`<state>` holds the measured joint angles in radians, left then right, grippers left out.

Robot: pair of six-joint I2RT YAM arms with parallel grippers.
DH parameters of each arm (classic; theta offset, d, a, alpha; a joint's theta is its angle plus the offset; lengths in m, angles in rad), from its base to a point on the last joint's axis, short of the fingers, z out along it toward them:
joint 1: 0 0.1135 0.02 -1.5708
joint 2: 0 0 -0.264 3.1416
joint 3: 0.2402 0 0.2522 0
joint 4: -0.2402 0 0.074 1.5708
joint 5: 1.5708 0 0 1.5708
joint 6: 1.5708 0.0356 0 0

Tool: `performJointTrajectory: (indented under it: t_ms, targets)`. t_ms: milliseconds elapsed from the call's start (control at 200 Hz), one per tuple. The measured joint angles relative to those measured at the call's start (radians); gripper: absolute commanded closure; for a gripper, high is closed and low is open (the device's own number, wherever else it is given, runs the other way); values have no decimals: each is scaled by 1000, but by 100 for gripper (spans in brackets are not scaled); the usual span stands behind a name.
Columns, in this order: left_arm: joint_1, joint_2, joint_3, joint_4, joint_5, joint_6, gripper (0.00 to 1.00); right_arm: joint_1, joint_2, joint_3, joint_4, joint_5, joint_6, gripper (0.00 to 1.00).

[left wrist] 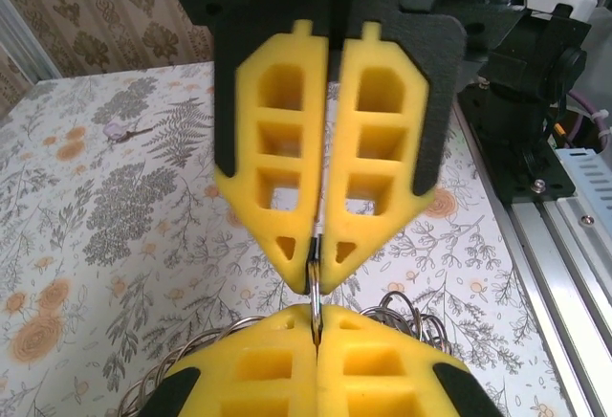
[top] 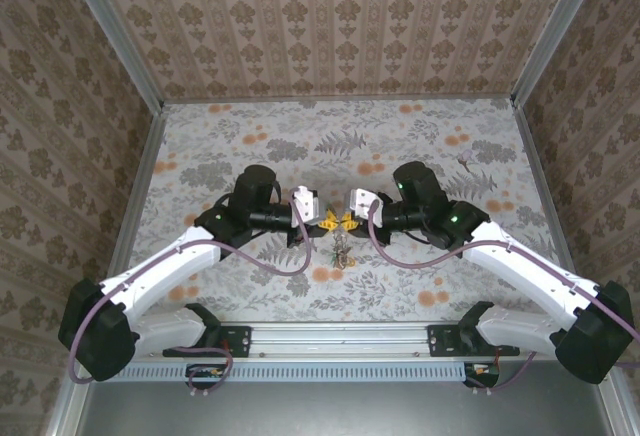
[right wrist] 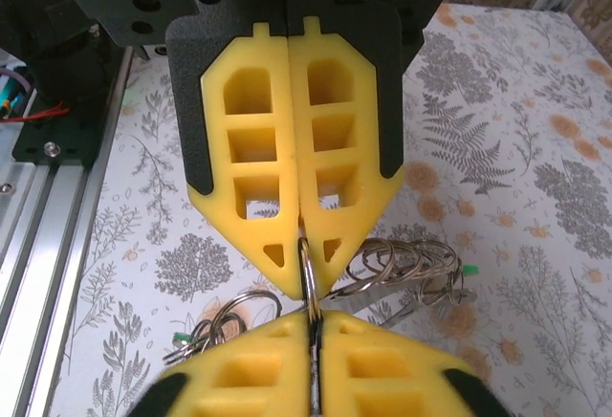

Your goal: Put the keys on the keyring

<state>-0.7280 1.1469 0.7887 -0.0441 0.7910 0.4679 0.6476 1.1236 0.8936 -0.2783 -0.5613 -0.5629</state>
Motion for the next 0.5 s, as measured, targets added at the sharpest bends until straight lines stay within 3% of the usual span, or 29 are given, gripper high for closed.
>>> performJointTrajectory:
  t_ms: [500]
  targets:
    - [29, -22, -92, 277, 111, -103, 100, -126, -119, -173, 262, -229, 132, 75]
